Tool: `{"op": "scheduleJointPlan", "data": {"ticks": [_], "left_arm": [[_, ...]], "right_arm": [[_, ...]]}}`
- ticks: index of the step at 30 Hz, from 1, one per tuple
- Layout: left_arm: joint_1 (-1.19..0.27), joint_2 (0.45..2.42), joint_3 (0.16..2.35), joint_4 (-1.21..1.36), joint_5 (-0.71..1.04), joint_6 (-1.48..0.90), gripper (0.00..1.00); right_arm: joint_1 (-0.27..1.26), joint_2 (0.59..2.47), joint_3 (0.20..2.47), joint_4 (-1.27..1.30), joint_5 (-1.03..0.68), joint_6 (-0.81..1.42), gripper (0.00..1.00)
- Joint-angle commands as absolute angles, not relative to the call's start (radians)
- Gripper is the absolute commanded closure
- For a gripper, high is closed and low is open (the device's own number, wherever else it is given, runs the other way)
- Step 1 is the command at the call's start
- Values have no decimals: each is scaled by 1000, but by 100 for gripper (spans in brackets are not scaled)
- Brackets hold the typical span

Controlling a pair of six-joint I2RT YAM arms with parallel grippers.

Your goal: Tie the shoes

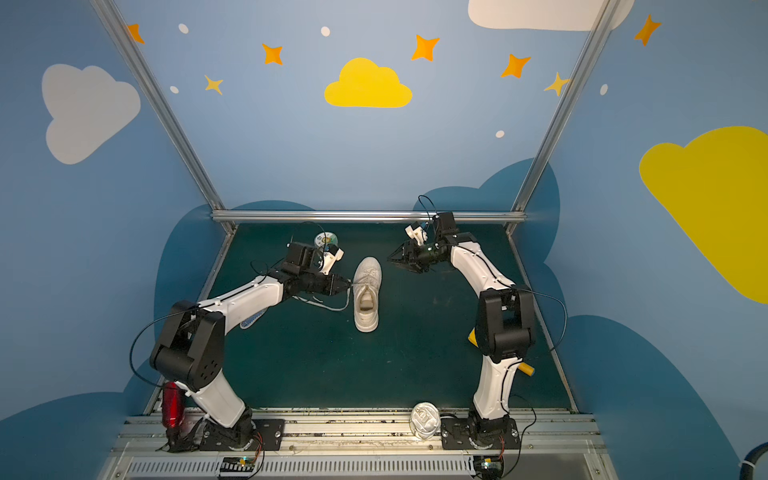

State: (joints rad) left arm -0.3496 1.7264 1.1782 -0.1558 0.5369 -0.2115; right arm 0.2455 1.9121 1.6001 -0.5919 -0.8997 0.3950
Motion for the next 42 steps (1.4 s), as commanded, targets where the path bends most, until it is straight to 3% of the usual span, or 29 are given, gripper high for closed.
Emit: {"op": "scheduleJointPlan", "data": {"ticks": [1,25,42], "left_arm": [[-355,1748,1258,-258,568,-179,97],[-449,2117,1814,-557,564,-109,97],[-476,2260,1979,-610,485,-153,97]], "right_arm": [[232,1884,1592,-607,-910,366,47],[192,1889,1559,-635,-909,325,49],[175,1901,1542,-630,-917,334,50]]}}
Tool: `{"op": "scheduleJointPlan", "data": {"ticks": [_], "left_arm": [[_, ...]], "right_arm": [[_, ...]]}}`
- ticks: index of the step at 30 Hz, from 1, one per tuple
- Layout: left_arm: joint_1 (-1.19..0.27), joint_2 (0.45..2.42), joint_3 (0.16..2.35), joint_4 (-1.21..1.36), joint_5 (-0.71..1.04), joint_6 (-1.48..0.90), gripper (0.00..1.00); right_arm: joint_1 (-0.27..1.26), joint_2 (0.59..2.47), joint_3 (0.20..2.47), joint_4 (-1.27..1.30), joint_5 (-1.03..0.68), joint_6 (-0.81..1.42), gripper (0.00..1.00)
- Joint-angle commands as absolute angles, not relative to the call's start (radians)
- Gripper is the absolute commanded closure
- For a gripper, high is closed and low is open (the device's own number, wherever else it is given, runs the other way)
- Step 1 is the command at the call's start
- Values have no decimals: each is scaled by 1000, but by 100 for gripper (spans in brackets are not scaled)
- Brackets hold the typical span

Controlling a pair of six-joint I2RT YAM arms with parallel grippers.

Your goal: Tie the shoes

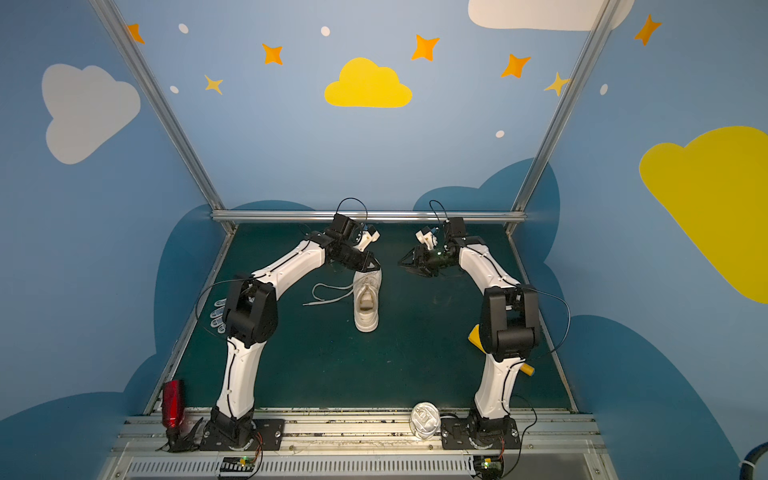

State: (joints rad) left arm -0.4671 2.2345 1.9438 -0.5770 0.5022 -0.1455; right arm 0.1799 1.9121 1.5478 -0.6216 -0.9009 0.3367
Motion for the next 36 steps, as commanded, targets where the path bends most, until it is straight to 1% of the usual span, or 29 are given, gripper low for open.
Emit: {"op": "scheduleJointPlan", "data": {"ticks": [1,6,12,24,25,28,34,36], "left_arm": [[-477,2269,1993,-619,478,-156,97],[-481,2288,2006,-611,465,-173,97],[-483,2291,2008,-591,406,-196,97],[-485,2322,2033,-598,399,-213,96],[-486,2322,2034,-601,399,-212,94],[-485,2322,2044,-617,399,-211,85],[-485,2290,2040,-616,387,-205,75],[-485,2289,2044,-618,393,-203,70]], "right_arm": [[175,1902,1541,-630,-919,336,50],[174,1905,1536,-629,-922,337,51],[170,1908,1534,-632,-923,334,51],[168,1910,1529,-633,-934,337,52],[167,1909,1529,-634,-935,337,52],[167,1905,1527,-632,-933,339,52],[168,1907,1531,-630,-934,340,52],[167,1907,1531,-628,-936,343,52]]}}
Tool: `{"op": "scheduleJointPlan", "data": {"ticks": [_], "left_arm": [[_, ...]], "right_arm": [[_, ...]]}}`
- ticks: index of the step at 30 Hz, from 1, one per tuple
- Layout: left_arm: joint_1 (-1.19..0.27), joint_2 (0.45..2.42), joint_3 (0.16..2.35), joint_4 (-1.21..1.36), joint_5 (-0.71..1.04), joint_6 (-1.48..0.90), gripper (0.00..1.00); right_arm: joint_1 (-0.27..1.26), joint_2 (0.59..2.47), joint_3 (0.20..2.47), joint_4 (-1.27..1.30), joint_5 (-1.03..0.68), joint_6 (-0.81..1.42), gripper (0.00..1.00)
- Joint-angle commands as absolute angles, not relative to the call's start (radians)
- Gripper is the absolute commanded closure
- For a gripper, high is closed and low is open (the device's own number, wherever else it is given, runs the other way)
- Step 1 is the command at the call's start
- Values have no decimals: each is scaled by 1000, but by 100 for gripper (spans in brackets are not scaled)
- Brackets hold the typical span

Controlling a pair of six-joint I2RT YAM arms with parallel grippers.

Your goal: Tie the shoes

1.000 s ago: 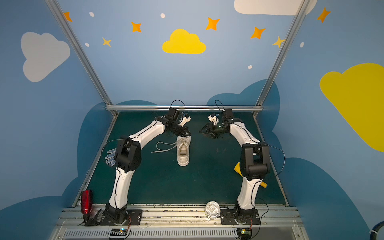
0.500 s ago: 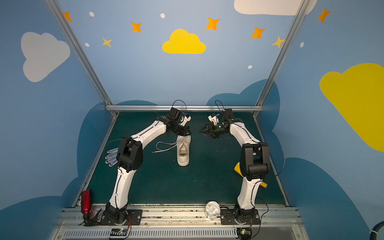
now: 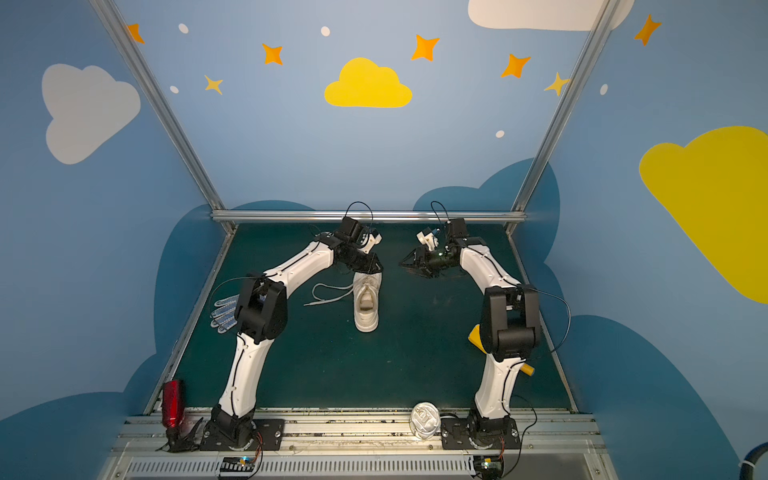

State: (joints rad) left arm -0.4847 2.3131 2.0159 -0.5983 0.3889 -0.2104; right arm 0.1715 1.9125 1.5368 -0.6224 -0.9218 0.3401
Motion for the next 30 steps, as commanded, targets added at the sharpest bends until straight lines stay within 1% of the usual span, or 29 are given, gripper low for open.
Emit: {"op": "scheduleJointPlan", "data": {"ticks": [1,6,13,16,20,24,30], "left_arm": [[-486,2290,2049,-623,395,-202,68],[-485,2291,2068,-643,398,-205,64],[-485,2263,2062,-662,386,-200,52],[-487,2262,2062,-674,391,-199,49],[-485,2244,2033,-644,414,-221,47],[-484,2216,1986,-588,439,-247,45],[-486,2223,1982,-583,468,-256,45]], "right_arm": [[167,1907,1533,-627,-936,345,52],[168,1905,1527,-623,-934,349,52],[164,1925,1526,-582,-938,388,52],[163,1933,1524,-559,-937,411,52],[154,1970,1530,-542,-934,458,54],[146,2038,1549,-512,-985,517,55],[164,2115,1586,-448,-1050,564,55]]}}
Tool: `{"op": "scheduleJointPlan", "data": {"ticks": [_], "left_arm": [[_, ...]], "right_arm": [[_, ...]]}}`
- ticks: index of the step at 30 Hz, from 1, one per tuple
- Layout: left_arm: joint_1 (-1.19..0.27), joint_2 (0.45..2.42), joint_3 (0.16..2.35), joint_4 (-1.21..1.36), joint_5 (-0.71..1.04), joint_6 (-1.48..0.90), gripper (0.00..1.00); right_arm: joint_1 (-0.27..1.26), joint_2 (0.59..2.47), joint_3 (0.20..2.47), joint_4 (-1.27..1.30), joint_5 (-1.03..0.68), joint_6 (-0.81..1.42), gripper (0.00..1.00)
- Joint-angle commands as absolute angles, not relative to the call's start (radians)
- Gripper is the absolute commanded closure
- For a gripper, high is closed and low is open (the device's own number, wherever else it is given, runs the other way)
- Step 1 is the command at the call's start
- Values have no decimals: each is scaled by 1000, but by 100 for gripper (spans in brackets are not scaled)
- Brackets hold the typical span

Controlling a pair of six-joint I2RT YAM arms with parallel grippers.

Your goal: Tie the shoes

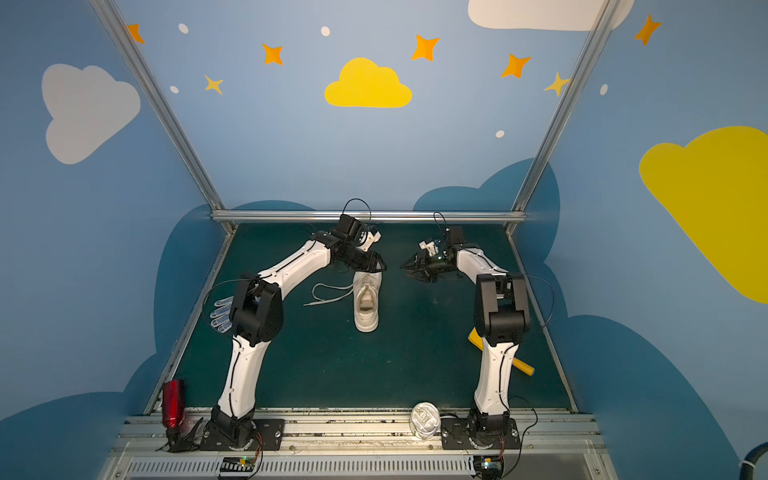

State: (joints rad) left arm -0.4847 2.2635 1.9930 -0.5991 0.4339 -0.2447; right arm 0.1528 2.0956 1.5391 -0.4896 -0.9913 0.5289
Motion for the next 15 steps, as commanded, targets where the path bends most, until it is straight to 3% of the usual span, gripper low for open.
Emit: {"op": "scheduleJointPlan", "data": {"ticks": [1,15], "left_arm": [[-486,2220,1977,-573,478,-260,45],[-483,2149,1943,-497,511,-227,40]], "right_arm": [[166,2127,1595,-443,-1058,571,55],[166,2144,1561,-385,-1075,610,56]]}}
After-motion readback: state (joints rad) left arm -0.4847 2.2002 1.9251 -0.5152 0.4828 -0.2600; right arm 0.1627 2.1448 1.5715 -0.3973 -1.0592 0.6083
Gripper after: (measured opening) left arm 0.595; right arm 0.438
